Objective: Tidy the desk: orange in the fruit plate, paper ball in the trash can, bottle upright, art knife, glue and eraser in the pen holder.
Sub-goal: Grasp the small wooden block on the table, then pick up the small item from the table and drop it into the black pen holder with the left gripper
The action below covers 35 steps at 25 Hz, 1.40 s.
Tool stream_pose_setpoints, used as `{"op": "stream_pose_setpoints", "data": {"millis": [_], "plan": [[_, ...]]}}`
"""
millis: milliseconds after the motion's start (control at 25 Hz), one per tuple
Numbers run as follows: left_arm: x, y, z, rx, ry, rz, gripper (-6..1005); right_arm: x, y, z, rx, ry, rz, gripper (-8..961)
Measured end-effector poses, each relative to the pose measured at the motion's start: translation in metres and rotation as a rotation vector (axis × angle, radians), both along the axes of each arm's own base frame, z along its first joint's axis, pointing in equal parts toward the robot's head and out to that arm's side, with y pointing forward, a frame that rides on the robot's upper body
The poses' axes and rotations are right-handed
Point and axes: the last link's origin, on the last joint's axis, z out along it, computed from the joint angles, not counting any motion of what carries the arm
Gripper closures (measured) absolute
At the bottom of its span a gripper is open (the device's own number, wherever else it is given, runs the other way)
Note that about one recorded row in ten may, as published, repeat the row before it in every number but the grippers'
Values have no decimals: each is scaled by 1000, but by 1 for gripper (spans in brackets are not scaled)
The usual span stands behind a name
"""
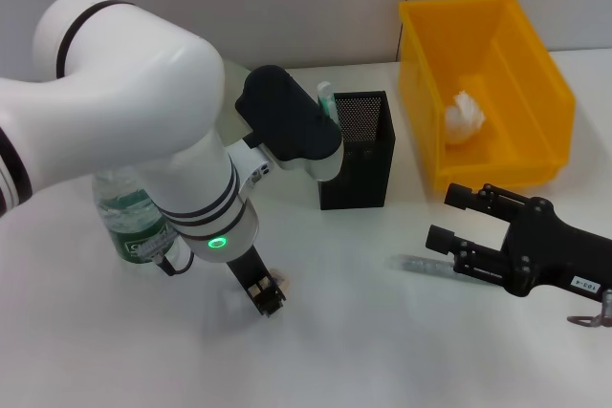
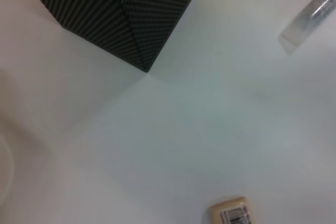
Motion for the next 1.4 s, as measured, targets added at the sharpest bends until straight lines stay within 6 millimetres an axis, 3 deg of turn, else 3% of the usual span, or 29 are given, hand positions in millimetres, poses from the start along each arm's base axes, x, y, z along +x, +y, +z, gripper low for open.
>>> {"op": "stream_pose_setpoints", "data": {"millis": [80, 280, 880, 1400], "plan": [[0, 0, 0, 1, 1, -1, 606, 0, 0, 0, 0, 0, 1, 261], [0, 0, 0, 0, 2, -2, 749, -1, 1, 0, 0, 1, 3, 262], [0, -1, 0, -2, 1, 1, 753, -3, 3, 0, 2, 5, 7, 262], [15, -2, 5, 20, -19, -53, 752, 7, -4, 5, 29, -1, -27, 262]]}}
